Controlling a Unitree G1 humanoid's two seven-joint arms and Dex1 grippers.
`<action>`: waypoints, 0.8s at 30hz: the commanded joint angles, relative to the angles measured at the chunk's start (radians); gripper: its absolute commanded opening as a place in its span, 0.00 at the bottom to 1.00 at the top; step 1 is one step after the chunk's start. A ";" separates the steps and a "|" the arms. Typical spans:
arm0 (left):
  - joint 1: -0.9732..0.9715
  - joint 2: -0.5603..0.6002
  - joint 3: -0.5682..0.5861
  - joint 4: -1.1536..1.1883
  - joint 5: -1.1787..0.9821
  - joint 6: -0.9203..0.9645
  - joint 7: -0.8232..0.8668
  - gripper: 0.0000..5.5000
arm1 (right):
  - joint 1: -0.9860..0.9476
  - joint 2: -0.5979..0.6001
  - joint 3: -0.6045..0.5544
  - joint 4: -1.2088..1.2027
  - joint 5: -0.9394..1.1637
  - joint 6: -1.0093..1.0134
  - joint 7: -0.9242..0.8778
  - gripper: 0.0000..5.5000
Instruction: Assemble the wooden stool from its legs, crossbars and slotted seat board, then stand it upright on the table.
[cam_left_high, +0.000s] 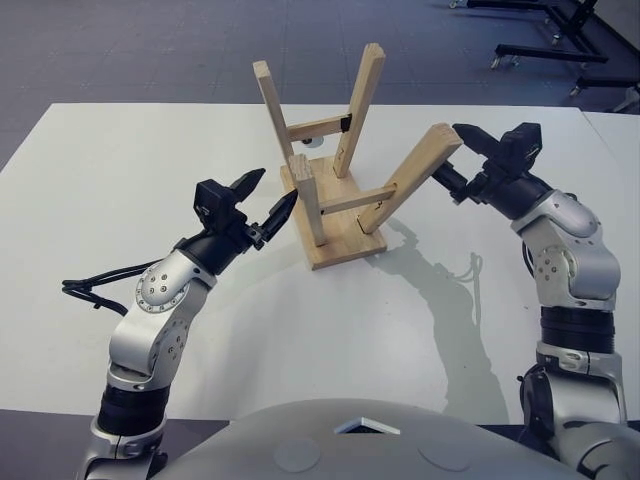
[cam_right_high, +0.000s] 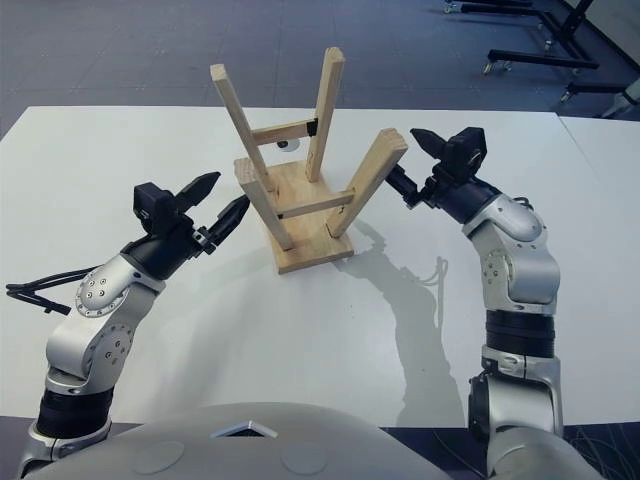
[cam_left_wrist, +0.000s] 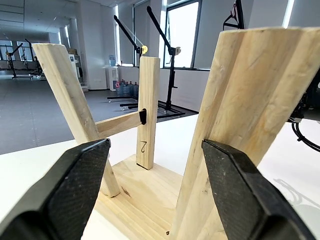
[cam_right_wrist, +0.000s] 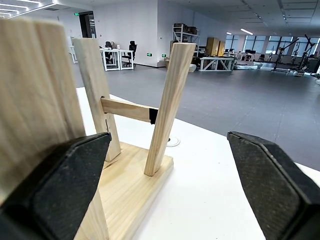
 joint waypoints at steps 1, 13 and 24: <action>-0.015 0.023 0.024 -0.031 -0.056 0.019 -0.060 0.61 | 0.003 0.028 0.094 -0.039 0.017 -0.022 0.105 0.78; -0.134 0.114 0.286 -0.045 -0.229 0.058 -0.056 0.61 | -0.145 0.008 -0.051 0.052 0.030 -0.109 0.040 0.78; -0.517 0.078 0.287 -0.064 -0.562 0.168 0.059 0.61 | -0.323 0.042 -0.142 -0.264 0.548 0.221 -0.123 0.78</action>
